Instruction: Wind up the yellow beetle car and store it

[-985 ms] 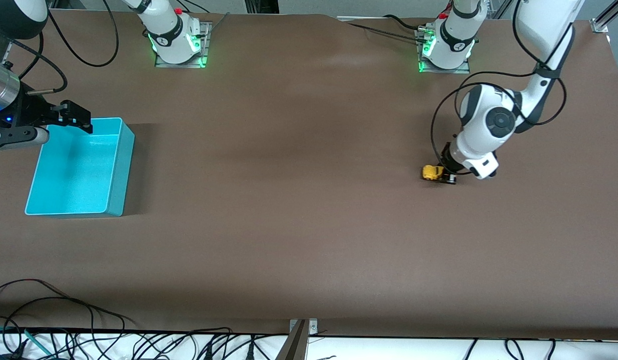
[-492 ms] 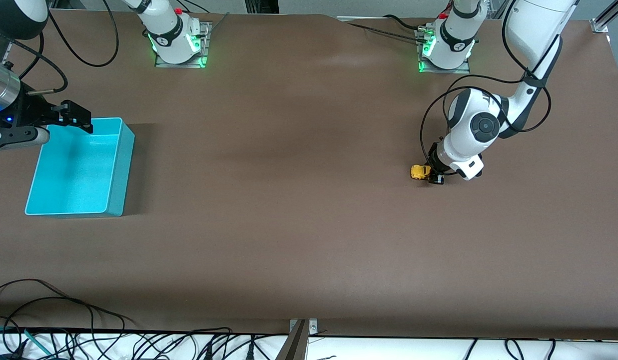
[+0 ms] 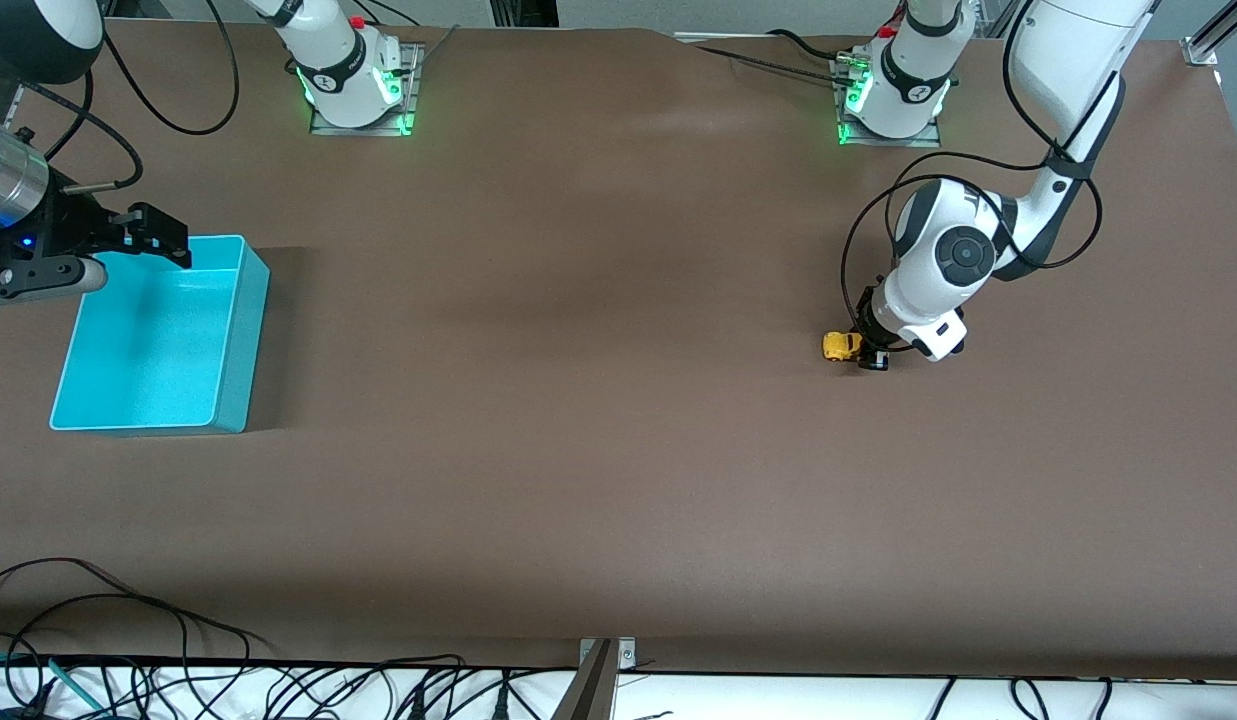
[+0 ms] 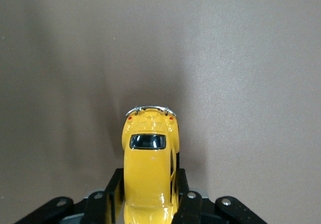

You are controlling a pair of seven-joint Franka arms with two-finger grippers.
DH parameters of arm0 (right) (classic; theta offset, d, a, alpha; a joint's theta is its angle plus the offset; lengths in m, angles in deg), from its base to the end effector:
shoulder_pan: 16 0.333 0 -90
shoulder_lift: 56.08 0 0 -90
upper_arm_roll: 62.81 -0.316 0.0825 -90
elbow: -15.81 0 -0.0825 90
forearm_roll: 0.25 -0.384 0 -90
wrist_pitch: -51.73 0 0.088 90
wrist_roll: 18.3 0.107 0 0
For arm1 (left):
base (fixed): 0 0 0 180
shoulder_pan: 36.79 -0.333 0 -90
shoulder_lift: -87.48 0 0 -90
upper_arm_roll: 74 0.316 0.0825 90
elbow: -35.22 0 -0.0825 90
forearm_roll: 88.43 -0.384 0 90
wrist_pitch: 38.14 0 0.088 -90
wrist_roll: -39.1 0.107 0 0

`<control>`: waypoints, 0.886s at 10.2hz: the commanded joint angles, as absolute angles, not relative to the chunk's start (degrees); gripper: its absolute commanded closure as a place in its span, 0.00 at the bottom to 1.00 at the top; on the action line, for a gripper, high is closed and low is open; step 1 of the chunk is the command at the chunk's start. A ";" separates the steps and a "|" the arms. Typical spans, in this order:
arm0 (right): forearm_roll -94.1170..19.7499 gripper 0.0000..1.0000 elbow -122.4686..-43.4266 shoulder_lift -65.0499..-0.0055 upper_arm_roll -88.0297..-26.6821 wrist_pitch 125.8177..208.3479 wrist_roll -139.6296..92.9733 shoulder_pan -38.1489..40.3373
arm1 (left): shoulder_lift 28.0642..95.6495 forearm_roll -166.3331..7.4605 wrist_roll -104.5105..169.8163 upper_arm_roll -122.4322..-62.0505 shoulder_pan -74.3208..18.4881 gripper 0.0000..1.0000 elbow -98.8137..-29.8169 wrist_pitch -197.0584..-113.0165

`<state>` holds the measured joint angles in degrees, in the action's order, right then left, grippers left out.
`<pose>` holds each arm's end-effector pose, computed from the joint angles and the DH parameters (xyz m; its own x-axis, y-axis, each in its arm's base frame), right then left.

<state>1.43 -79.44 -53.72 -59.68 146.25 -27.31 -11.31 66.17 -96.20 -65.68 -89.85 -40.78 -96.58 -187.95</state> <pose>0.5689 0.0131 0.5648 0.9809 0.1855 -0.0581 0.1871 -0.9821 0.0225 0.5098 -0.1153 0.1880 0.0512 0.9984 -0.0255 0.9976 -0.0523 -0.0445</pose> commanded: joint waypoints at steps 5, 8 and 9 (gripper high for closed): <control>0.45 0.00 -79.29 -53.88 -59.73 145.51 -28.05 -10.56 | 60.50 -107.31 -66.37 -89.03 -49.52 1.00 -94.42 -188.87; 0.45 0.00 -79.29 -53.88 -60.26 145.51 -27.96 -10.29 | 60.06 -111.61 -66.37 -88.95 -54.35 1.00 -93.89 -188.87; 0.45 0.00 -79.37 -53.88 -60.34 145.51 -28.05 -10.12 | 58.93 -113.72 -66.37 -89.03 -55.59 1.00 -93.02 -188.87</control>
